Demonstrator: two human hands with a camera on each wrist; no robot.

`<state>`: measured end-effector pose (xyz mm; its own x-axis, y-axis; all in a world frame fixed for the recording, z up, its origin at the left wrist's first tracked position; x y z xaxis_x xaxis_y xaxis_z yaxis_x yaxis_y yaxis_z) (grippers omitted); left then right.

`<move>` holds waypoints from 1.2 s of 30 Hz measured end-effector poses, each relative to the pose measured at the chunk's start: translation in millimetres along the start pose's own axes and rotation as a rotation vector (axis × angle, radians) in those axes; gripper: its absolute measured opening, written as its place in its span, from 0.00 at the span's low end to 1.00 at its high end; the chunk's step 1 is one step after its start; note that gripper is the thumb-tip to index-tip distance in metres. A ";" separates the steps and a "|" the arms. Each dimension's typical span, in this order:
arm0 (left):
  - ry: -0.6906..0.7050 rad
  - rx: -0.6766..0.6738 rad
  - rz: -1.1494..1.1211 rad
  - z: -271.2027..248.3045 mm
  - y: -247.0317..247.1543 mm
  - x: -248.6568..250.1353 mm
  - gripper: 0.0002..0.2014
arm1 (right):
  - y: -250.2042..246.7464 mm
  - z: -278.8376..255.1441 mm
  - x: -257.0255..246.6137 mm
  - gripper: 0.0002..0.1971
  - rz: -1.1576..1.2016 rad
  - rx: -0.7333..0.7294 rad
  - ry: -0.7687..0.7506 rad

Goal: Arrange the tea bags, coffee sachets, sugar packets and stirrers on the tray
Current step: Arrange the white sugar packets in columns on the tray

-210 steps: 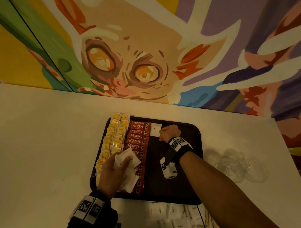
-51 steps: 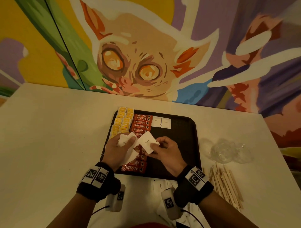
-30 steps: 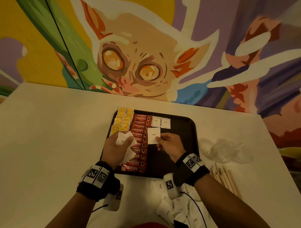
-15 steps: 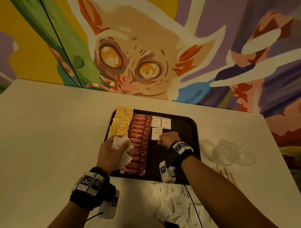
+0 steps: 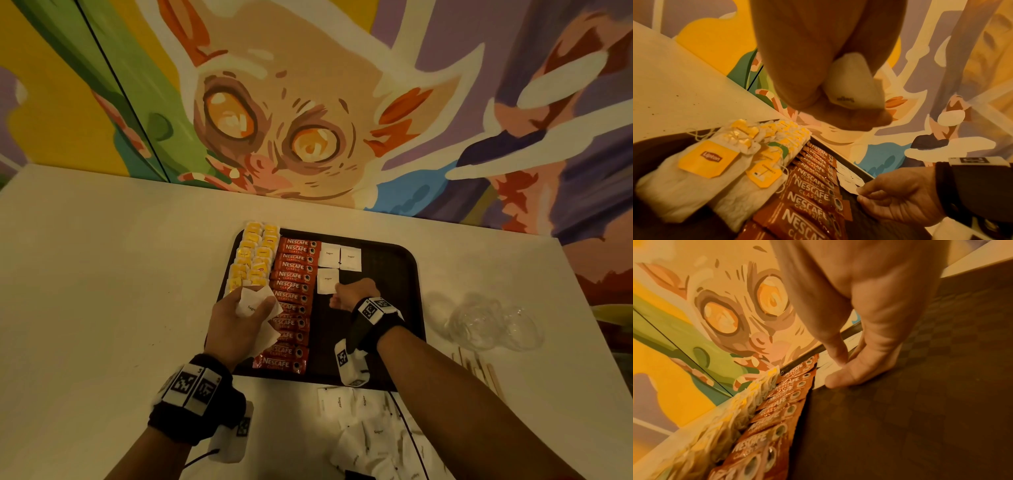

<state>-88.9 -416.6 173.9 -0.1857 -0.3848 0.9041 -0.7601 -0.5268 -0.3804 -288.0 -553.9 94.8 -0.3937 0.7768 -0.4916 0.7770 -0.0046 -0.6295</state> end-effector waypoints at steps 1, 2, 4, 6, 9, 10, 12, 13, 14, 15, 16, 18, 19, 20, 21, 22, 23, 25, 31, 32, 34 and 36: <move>0.006 0.002 -0.003 -0.4 0.2 0.4 0.10 | 0.7 0.4 0.7 0.18 -0.005 0.008 -0.013; 0.010 0.001 -0.009 -0.8 0.6 0.6 0.10 | 1.1 -1.3 0.6 0.18 -0.006 0.014 -0.012; 0.012 -0.001 -0.014 -1.0 1.3 0.2 0.09 | 1.9 -3.1 -0.3 0.15 0.002 0.012 0.005; 0.007 -0.004 -0.009 0.3 1.9 -1.7 0.10 | 4.9 -3.1 -0.2 0.15 0.004 0.024 0.010; 0.008 -0.010 -0.016 1.3 2.6 -3.2 0.10 | 16.3 11.2 5.1 0.21 -0.033 0.034 -0.011; 0.014 -0.012 -0.016 1.2 2.8 -3.0 0.09 | 23.0 23.1 9.7 0.21 -0.040 0.032 -0.013; 0.020 -0.009 -0.006 0.8 2.8 -3.1 0.09 | 28.3 32.9 12.2 0.23 -0.044 0.028 -0.007; 0.016 -0.008 -0.001 1.2 2.8 -3.7 0.10 | 25.1 27.0 9.3 0.25 -0.042 0.023 -0.002; 0.009 -0.008 0.006 1.9 2.5 -4.9 0.11 | 19.2 16.4 4.3 0.26 -0.027 0.013 -0.001; 0.002 -0.008 0.010 2.6 2.5 -5.7 0.11 | 12.8 5.9 -0.1 0.24 -0.004 0.001 0.010; -0.004 -0.008 0.010 2.9 2.4 -6.1 0.11 | 8.2 -0.6 -2.8 0.22 0.021 -0.015 0.018; -0.007 -0.011 -0.002 2.8 2.8 -5.3 0.11 | 1.8 -5.6 -4.4 0.18 0.054 -0.033 0.031; -0.004 -0.014 -0.011 2.6 3.0 -4.5 0.10 | -1.0 -8.0 -4.7 0.18 0.055 -0.040 0.032; -0.001 -0.018 -0.017 2.4 3.0 -4.0 0.09 | -2.7 -8.9 -3.8 0.20 0.060 -0.045 0.021; 0.002 -0.022 -0.025 2.1 2.8 -3.5 0.08 | -4.7 -12.5 -3.8 0.22 0.070 -0.050 0.017; 0.001 -0.027 -0.026 2.2 2.4 -3.9 0.08 | -6.1 -13.9 -3.1 0.22 0.098 -0.055 0.009; -0.004 -0.034 -0.033 2.3 2.3 -3.7 0.07 | -7.4 -16.7 -3.1 0.23 0.115 -0.062 0.008; -0.014 -0.053 -0.048 1.5 1.9 -2.7 0.07 | -12.1 -23.2 -3.8 0.19 0.113 -0.061 -0.001; -0.026 -0.086 -0.078 -6.4 3.8 8.2 0.08 | -21.5 -54.9 -1.3 0.10 0.077 -0.058 -0.236; -0.022 -0.091 -0.083 -7.9 4.1 9.9 0.08 | -23.7 -63.5 -0.5 0.10 0.120 -0.106 -0.275; -0.020 -0.099 -0.100 -11.0 4.7 12.8 0.08 | -28.9 -82.1 0.3 0.11 0.199 -0.229 -0.341; -0.025 -0.110 -0.130 -14.6 6.0 16.1 0.07 | -33.0 -100.2 1.0 0.10 0.245 -0.356 -0.398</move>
<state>-105.5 -414.8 189.0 -0.0669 -0.3380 0.9388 -0.8406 -0.4878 -0.2355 -264.8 -489.9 175.4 -0.2823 0.4827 -0.8290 0.9587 0.1110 -0.2618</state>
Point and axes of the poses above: each hand's wrist, its own z-axis towards the middle knuckle, its own y-axis out of the palm, x = y × z, the point moved 1 cm from there along z, towards the middle knuckle, and after that the axes turned 15 degrees about x, right-handed, at the moved point
